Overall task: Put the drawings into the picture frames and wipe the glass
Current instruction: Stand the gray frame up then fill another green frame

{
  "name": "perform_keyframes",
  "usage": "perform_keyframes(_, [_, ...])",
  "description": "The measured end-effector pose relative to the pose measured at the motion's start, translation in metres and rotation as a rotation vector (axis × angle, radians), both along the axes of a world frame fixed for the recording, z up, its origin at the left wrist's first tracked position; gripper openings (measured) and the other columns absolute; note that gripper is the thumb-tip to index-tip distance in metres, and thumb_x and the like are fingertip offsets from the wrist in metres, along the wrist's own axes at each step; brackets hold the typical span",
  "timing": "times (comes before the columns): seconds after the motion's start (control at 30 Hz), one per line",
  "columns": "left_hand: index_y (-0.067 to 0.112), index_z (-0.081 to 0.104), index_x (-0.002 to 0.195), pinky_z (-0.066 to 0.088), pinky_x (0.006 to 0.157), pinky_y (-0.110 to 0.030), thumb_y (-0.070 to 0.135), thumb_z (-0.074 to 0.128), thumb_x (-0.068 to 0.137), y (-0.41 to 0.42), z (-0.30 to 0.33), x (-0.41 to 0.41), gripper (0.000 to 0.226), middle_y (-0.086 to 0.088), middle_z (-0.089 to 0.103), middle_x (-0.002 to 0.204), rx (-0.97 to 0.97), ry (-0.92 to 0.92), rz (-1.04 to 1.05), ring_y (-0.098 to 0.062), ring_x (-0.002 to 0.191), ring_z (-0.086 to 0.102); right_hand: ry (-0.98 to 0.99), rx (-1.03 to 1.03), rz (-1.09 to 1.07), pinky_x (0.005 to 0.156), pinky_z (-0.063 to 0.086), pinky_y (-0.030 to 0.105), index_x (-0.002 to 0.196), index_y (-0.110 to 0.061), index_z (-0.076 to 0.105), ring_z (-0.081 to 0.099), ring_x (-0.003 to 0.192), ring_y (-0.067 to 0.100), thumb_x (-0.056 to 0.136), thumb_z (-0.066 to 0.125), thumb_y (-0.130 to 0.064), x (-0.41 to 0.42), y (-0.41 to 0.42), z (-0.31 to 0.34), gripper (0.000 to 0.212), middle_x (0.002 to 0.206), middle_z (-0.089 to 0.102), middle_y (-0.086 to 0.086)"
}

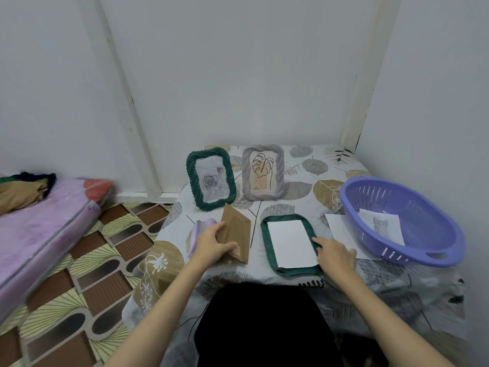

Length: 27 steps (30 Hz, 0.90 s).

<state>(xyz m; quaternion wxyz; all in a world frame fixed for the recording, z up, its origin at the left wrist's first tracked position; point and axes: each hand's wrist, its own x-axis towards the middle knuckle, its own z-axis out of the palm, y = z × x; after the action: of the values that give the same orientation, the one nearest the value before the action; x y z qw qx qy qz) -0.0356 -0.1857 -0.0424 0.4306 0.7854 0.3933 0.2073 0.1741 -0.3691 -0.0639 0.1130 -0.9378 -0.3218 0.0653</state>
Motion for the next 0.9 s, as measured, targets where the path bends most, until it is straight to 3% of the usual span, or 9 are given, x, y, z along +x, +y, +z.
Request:
perform_keyframes(0.07, [0.014, 0.045, 0.134, 0.032, 0.105, -0.033, 0.045, 0.066, 0.07, 0.0, -0.003, 0.004, 0.074, -0.009, 0.051, 0.134, 0.204, 0.219, -0.049, -0.026, 0.124, 0.043, 0.034, 0.047, 0.009, 0.091, 0.04, 0.041, 0.132, -0.029, 0.047, 0.053, 0.109, 0.031, 0.094, 0.04, -0.015, 0.009, -0.007, -0.002, 0.041, 0.121, 0.054, 0.01])
perform_keyframes(0.13, [0.02, 0.046, 0.132, 0.025, 0.107, -0.037, 0.052, 0.059, 0.075, -0.001, -0.003, 0.006, 0.067, -0.009, 0.047, 0.136, 0.389, 0.464, -0.064, -0.028, 0.129, 0.033, 0.102, 0.138, 0.026, 0.087, 0.046, 0.041, 0.132, -0.022, 0.048, 0.053, 0.106, 0.034, 0.093, 0.043, -0.014, 0.014, -0.01, -0.004, 0.04, 0.115, 0.053, 0.013])
perform_keyframes(0.27, [0.022, 0.046, 0.128, 0.002, 0.115, -0.05, 0.062, 0.052, 0.079, -0.005, -0.009, 0.013, 0.064, -0.014, 0.019, 0.152, 0.479, 0.708, -0.192, -0.033, 0.143, 0.005, 0.194, 0.234, 0.027, 0.086, 0.047, 0.039, 0.13, -0.012, 0.051, 0.053, 0.1, 0.036, 0.09, 0.049, -0.007, 0.014, -0.009, -0.004, 0.041, 0.104, 0.052, 0.015])
perform_keyframes(0.37, [0.036, 0.027, 0.142, -0.008, 0.114, -0.053, 0.065, 0.044, 0.083, -0.005, -0.014, 0.016, 0.068, -0.005, 0.0, 0.158, 0.471, 0.733, -0.337, -0.027, 0.145, -0.009, 0.216, 0.257, 0.023, 0.08, 0.044, 0.035, 0.128, -0.013, 0.052, 0.053, 0.096, 0.035, 0.087, 0.047, -0.001, 0.012, -0.01, -0.002, 0.043, 0.094, 0.047, 0.011])
perform_keyframes(0.5, [0.046, 0.016, 0.142, -0.011, 0.112, -0.056, 0.068, 0.036, 0.084, -0.003, -0.021, 0.013, 0.065, 0.004, 0.002, 0.158, 0.479, 0.76, -0.386, -0.021, 0.146, -0.009, 0.21, 0.268, 0.033, 0.077, 0.045, 0.034, 0.123, -0.015, 0.059, 0.047, 0.079, 0.026, 0.084, 0.05, -0.001, 0.008, -0.008, -0.005, 0.042, 0.082, 0.043, 0.005])
perform_keyframes(0.6, [0.047, 0.016, 0.142, -0.011, 0.113, -0.055, 0.067, 0.037, 0.084, 0.001, -0.022, 0.008, 0.064, 0.005, 0.005, 0.158, 0.476, 0.748, -0.357, -0.019, 0.146, -0.008, 0.242, 0.293, 0.037, 0.082, 0.046, 0.035, 0.121, -0.01, 0.059, 0.056, 0.09, 0.032, 0.084, 0.054, -0.003, 0.002, -0.002, -0.006, 0.038, 0.082, 0.049, 0.005])
perform_keyframes(0.7, [0.042, 0.021, 0.143, -0.007, 0.113, -0.055, 0.065, 0.038, 0.085, 0.004, -0.02, 0.01, 0.064, 0.004, 0.008, 0.158, 0.476, 0.733, -0.342, -0.02, 0.146, -0.006, 0.271, 0.347, 0.036, 0.091, 0.048, 0.04, 0.122, -0.014, 0.057, 0.053, 0.084, 0.025, 0.085, 0.054, -0.01, -0.004, 0.001, -0.007, 0.037, 0.08, 0.048, 0.004])
perform_keyframes(0.73, [0.039, 0.024, 0.143, -0.005, 0.114, -0.054, 0.064, 0.038, 0.086, 0.004, -0.018, 0.012, 0.063, 0.005, 0.011, 0.157, 0.473, 0.699, -0.325, -0.02, 0.146, -0.004, 0.265, 0.374, 0.019, 0.084, 0.046, 0.04, 0.12, -0.017, 0.058, 0.052, 0.083, 0.023, 0.086, 0.053, -0.015, -0.005, 0.002, -0.007, 0.034, 0.081, 0.049, 0.004])
perform_keyframes(0.9, [0.028, 0.039, 0.136, 0.006, 0.118, -0.044, 0.057, 0.05, 0.085, -0.016, -0.016, 0.035, 0.06, 0.009, 0.028, 0.152, 0.439, 0.418, -0.311, -0.015, 0.145, 0.007, 0.102, 0.218, -0.061, 0.092, 0.037, 0.04, 0.095, -0.024, 0.068, 0.055, 0.102, 0.026, 0.083, 0.056, -0.047, -0.017, 0.006, 0.003, 0.029, 0.105, 0.054, 0.002])
